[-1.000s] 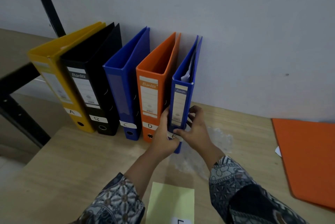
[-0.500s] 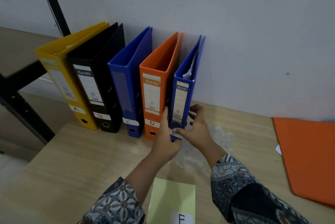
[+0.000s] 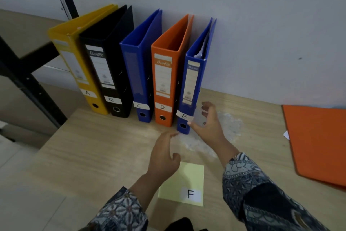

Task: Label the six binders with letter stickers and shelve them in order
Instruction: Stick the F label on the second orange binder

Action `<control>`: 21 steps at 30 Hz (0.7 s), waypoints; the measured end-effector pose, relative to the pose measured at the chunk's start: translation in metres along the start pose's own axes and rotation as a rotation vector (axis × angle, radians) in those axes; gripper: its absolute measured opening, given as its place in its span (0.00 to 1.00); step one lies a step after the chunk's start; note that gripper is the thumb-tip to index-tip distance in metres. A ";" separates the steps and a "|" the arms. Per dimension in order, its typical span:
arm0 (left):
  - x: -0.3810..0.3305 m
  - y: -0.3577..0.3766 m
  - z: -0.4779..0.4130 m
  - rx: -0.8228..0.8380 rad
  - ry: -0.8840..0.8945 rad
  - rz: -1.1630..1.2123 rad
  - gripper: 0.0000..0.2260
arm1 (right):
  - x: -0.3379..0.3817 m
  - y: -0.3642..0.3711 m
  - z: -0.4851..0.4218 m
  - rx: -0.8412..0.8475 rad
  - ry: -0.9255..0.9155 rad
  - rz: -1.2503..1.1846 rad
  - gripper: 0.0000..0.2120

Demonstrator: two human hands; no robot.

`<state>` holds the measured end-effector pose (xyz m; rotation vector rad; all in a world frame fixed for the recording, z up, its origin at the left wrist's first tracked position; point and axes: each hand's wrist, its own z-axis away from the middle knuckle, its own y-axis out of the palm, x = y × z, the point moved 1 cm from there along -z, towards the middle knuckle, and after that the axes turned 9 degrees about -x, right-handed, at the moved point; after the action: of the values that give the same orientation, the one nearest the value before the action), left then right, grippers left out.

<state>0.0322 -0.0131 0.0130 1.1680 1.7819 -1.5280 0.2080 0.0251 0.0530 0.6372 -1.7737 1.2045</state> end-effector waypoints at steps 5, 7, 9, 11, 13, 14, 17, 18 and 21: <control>0.027 0.008 0.027 0.448 0.138 -0.246 0.24 | -0.034 0.005 0.047 0.130 0.084 0.274 0.10; 0.035 0.015 0.036 0.561 0.180 -0.351 0.28 | -0.054 0.006 0.075 0.234 0.127 0.350 0.08; 0.041 0.022 0.043 0.612 0.241 -0.455 0.28 | -0.070 0.005 0.100 0.311 0.129 0.450 0.08; 0.043 0.026 0.046 0.644 0.291 -0.536 0.27 | -0.080 0.002 0.116 0.317 0.069 0.519 0.09; 0.047 0.030 0.048 0.666 0.317 -0.593 0.28 | -0.085 -0.005 0.126 0.293 0.012 0.535 0.10; 0.049 0.031 0.049 0.655 0.328 -0.597 0.29 | -0.087 -0.007 0.129 0.288 -0.014 0.532 0.11; 0.051 0.032 0.052 0.635 0.360 -0.585 0.35 | -0.094 -0.015 0.139 0.310 -0.067 0.527 0.14; 0.053 0.033 0.053 0.633 0.366 -0.592 0.35 | -0.097 -0.017 0.142 0.323 -0.086 0.533 0.15; 0.053 0.034 0.053 0.613 0.372 -0.586 0.35 | -0.103 -0.019 0.152 0.348 -0.139 0.572 0.18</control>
<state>0.0270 -0.0494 -0.0602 1.3351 2.0889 -2.4599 0.2162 -0.1278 -0.0502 0.4203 -1.9483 1.9270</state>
